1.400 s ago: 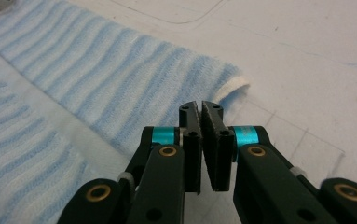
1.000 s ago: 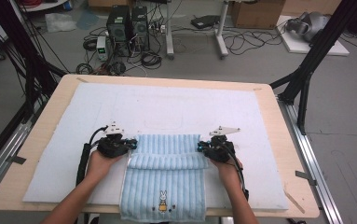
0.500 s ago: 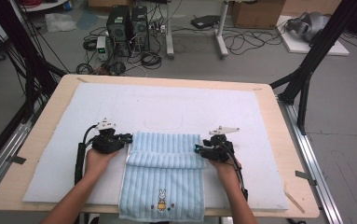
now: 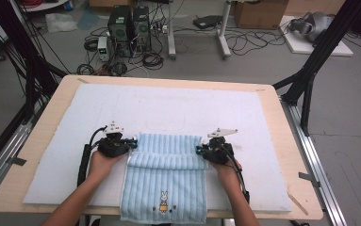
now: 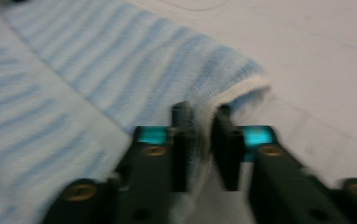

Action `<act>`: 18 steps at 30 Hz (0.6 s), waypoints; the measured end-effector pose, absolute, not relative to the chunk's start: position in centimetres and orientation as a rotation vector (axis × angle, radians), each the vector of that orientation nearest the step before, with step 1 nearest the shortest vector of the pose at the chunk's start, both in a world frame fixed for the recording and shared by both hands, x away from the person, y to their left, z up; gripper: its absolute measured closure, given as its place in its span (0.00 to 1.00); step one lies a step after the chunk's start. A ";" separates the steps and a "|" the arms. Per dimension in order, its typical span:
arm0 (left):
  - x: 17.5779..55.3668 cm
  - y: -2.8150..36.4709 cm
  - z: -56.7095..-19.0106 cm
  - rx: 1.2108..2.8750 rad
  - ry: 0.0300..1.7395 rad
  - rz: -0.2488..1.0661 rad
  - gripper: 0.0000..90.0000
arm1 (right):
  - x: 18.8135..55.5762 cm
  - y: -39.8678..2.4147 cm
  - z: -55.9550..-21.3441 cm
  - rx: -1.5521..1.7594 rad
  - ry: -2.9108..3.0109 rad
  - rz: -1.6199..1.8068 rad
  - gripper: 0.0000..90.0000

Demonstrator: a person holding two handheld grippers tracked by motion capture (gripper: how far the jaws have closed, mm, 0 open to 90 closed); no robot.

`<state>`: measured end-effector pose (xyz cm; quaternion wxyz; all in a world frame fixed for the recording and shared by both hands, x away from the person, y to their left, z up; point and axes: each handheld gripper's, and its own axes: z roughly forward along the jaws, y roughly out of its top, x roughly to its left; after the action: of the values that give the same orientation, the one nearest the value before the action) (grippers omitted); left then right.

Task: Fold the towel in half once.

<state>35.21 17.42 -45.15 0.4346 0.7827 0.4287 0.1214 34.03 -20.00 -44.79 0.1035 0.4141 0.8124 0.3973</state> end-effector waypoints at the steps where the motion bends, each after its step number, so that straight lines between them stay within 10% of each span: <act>1: 35.6 17.5 -45.2 1.940 1.083 0.282 0.95 | 34.1 -20.0 -44.9 1.220 2.393 1.184 0.93; 18: 41.8 17.9 -44.8 1.792 1.122 0.315 0.95 | 39.7 -19.6 -44.5 1.270 2.255 1.167 0.94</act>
<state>41.82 17.89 -44.78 0.4812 0.7348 0.4603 0.1291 39.68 -19.64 -44.52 0.1504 0.4422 0.7853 0.4064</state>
